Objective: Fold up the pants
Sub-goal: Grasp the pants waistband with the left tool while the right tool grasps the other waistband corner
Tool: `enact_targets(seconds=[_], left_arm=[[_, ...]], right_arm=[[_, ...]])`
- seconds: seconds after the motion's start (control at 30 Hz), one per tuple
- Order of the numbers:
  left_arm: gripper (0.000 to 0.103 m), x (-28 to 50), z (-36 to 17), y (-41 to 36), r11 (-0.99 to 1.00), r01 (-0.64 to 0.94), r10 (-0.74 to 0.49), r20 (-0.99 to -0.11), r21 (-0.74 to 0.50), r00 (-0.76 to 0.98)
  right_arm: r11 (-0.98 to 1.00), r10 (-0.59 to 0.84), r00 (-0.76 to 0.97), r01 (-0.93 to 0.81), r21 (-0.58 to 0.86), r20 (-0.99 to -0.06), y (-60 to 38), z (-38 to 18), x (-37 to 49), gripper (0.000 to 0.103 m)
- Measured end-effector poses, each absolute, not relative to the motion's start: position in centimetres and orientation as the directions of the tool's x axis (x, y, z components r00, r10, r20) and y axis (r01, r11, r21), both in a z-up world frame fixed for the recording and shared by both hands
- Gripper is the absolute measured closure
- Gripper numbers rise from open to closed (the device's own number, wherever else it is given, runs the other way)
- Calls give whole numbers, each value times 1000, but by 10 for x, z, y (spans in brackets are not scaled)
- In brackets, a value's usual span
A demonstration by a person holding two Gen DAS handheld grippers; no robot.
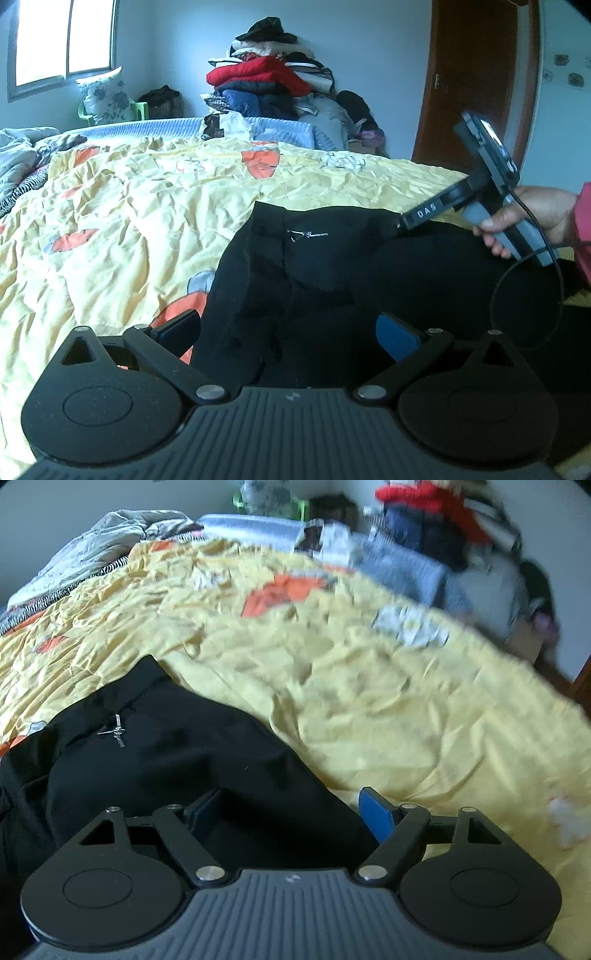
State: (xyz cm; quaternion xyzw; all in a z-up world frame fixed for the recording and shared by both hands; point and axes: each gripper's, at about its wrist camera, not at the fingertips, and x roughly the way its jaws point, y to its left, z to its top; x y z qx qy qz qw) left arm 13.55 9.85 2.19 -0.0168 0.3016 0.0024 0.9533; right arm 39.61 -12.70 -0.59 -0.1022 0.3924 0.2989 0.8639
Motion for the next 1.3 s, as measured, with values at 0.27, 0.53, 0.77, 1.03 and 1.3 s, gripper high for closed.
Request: enact_targets(seconds=[0.27,0.53,0.77,1.03,1.3], left_arm=[[1,166,22,105,993,1,-76,-613,-122,786],[1,203,32,155,798,-80,-329,-542,-598,773],[1,245,32,168,675,-169,-355,-518,-718,779],[93,239,15,164,660,-183,-399,-547,-728,736],[98,146,14,176,688,-144,-367,-512,-712,777]], right_arm=[[743,462,582,-666,-67,-669,-118,6,358,95],[547,465,702,-707,-448,-539,-83,25,219,96],[449,473,689,-725,-522,-549,-73,9,158,96],[452,475,701,-713,-536,-532,-78,6,127,96],[456,507,674,-739,-496,-537,-81,8,87,96]])
